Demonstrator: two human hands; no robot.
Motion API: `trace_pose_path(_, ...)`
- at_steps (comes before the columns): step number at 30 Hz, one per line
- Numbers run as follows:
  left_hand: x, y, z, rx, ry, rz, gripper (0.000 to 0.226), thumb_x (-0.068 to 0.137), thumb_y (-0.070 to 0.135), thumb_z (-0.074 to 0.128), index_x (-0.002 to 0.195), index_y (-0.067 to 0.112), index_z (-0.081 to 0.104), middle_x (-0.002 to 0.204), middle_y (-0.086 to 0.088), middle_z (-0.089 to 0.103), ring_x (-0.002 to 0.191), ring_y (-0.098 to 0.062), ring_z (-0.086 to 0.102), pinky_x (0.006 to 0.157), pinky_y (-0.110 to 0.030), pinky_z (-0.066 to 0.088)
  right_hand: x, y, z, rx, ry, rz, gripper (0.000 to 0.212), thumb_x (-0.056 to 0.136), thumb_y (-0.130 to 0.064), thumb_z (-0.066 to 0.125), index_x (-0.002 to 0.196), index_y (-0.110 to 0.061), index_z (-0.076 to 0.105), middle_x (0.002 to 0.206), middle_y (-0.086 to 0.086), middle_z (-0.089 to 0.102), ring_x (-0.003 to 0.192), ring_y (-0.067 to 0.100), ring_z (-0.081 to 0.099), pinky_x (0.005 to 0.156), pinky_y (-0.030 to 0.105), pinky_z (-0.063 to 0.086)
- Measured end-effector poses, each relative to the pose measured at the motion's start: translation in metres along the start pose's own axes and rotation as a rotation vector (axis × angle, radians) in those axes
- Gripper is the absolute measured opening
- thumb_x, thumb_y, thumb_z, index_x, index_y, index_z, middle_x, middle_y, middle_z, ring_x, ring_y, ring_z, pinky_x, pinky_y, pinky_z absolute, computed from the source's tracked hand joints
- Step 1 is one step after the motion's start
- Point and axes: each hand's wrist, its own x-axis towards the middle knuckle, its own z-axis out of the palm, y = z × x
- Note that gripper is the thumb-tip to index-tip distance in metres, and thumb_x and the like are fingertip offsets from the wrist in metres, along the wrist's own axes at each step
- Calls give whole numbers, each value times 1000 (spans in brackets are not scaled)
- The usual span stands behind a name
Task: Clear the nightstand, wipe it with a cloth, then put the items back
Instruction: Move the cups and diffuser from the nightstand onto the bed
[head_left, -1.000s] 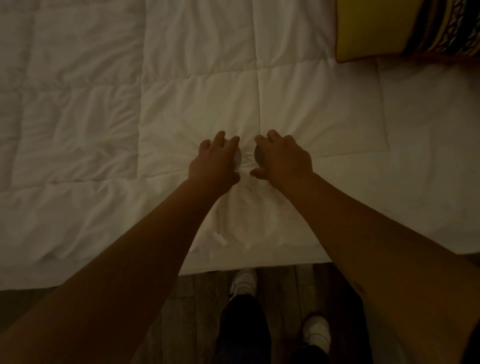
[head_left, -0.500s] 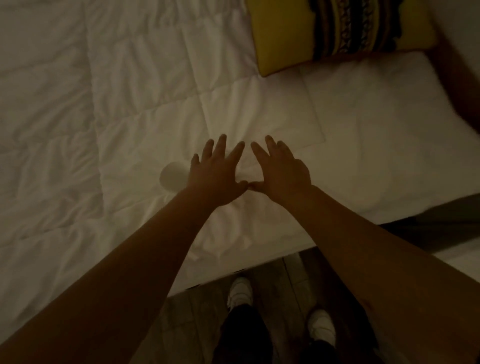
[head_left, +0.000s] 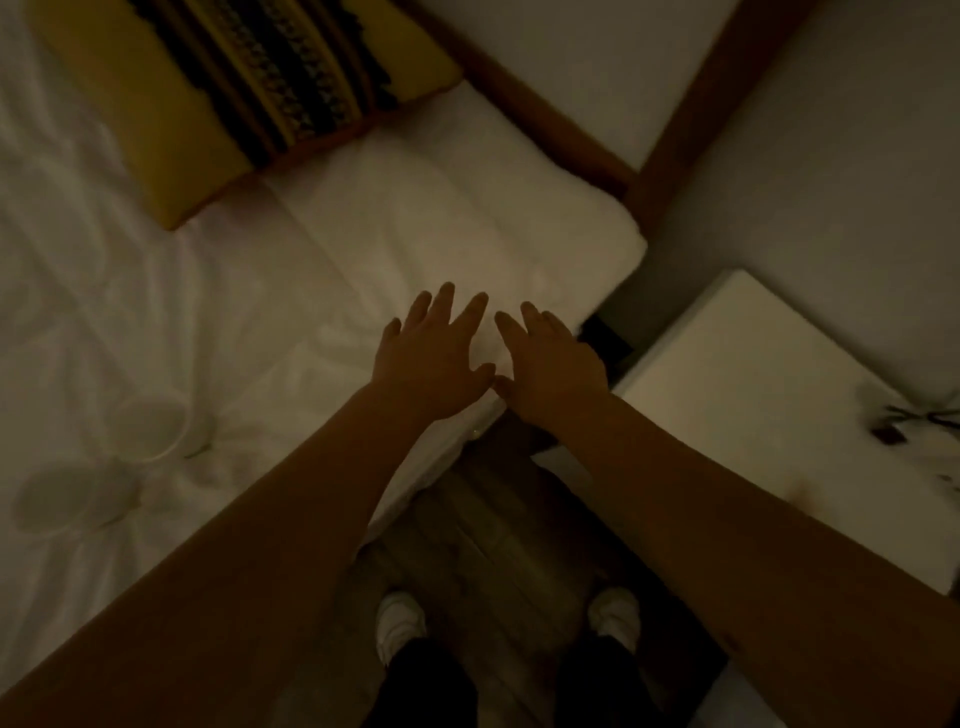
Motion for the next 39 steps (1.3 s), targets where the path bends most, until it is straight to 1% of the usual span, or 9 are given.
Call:
trace_pose_path(5, 22, 100, 20, -39, -85, 161, 81, 87, 62, 42, 151, 35, 2, 161, -7, 6, 146, -31, 10, 111, -55, 22, -52, 90, 2, 103, 41, 181, 70, 91, -42, 54, 149, -28, 18, 159, 7, 14, 145, 28, 15, 103, 49, 37)
trace_pose_path(11, 37, 201, 40, -13, -146, 344, 81, 87, 55, 49, 152, 30, 8, 159, -10, 16, 143, -32, 20, 108, -52, 33, -115, 173, 9, 204, 27, 374, 73, 91, -36, 54, 150, -28, 13, 160, 5, 7, 146, 26, 10, 107, 47, 32)
trace_pose_path(21, 41, 360, 99, 13, -303, 554, 82, 88, 59, 49, 151, 34, 3, 161, -3, 7, 144, -30, 15, 110, -49, 26, -220, 301, 26, 349, 88, 688, 68, 93, -32, 54, 149, -17, 19, 159, 9, 14, 145, 26, 13, 113, 42, 23)
trace_pose_path(26, 45, 420, 128, -39, -391, 540, 84, 87, 57, 51, 152, 32, 5, 161, -2, 4, 145, -29, 11, 113, -51, 23, -252, 355, 29, 206, 201, 746, 59, 90, -28, 57, 142, -13, 35, 153, 13, 27, 144, 30, 12, 113, 45, 17)
trace_pose_path(29, 55, 447, 140, -72, -374, 513, 84, 87, 55, 54, 152, 29, 8, 161, -4, 7, 144, -30, 14, 111, -50, 25, -260, 385, 32, 212, 237, 763, 58, 90, -23, 58, 142, -10, 35, 153, 15, 27, 144, 31, 13, 114, 44, 15)
trace_pose_path(32, 67, 470, 153, -84, -324, 471, 86, 88, 50, 55, 152, 18, 9, 160, -8, 11, 142, -31, 18, 110, -47, 26, -260, 415, 34, 177, 228, 759, 59, 88, -19, 59, 142, -11, 35, 149, 13, 34, 140, 31, 22, 109, 45, 25)
trace_pose_path(34, 79, 481, 160, -129, -265, 438, 77, 88, 45, 57, 149, 15, 20, 154, -10, 25, 136, -33, 30, 106, -47, 32, -257, 431, 37, 129, 210, 754, 57, 86, -18, 59, 138, -13, 37, 141, 11, 41, 134, 30, 31, 102, 45, 34)
trace_pose_path(37, 97, 496, 169, -282, -192, 408, 53, 86, 38, 62, 131, 15, 45, 129, -9, 51, 116, -31, 50, 95, -45, 45, -251, 450, 42, 146, 206, 765, 60, 85, -17, 61, 139, -16, 36, 138, 8, 44, 130, 30, 34, 99, 49, 40)
trace_pose_path(39, 105, 505, 175, -376, -205, 375, 48, 85, 36, 66, 125, 15, 51, 125, -8, 55, 114, -27, 54, 97, -33, 43, -246, 459, 47, 186, 210, 764, 60, 86, -17, 61, 140, -17, 35, 135, 9, 47, 125, 31, 39, 92, 48, 44)
